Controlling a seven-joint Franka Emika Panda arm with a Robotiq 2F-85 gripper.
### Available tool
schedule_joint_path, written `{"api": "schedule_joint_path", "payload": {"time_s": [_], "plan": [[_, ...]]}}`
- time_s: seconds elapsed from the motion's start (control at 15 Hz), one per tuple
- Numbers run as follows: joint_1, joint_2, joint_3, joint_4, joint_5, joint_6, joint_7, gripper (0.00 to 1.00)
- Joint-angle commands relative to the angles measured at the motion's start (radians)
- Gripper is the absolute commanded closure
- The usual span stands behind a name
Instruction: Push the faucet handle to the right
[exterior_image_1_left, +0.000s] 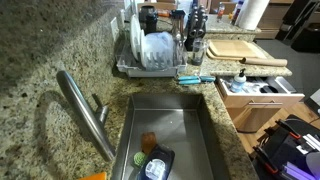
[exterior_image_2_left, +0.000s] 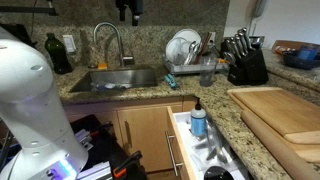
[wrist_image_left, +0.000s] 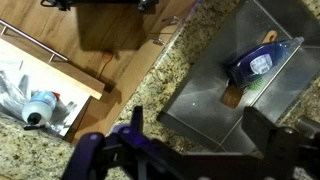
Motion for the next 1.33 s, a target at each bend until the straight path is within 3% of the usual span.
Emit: {"api": "schedule_joint_path", "payload": {"time_s": [0.0, 0.13, 0.4, 0.67, 0.73, 1.0, 1.27], "plan": [[-0.018, 0.001, 0.013, 0.002, 0.007, -0.003, -0.008, 0.00], [-0.005, 0.060, 0.030, -0.004, 0.013, 0.001, -0.006, 0.00], [0.057, 0.223, 0.151, -0.031, 0.009, 0.009, 0.023, 0.00], [0.139, 0.456, 0.280, 0.046, -0.030, 0.077, 0.058, 0.00], [0.124, 0.344, 0.238, -0.020, -0.007, 0.056, 0.036, 0.00], [0.150, 0.448, 0.276, 0.020, -0.039, 0.099, 0.088, 0.00], [0.182, 0.546, 0.316, 0.022, -0.073, 0.429, 0.147, 0.00]]}}
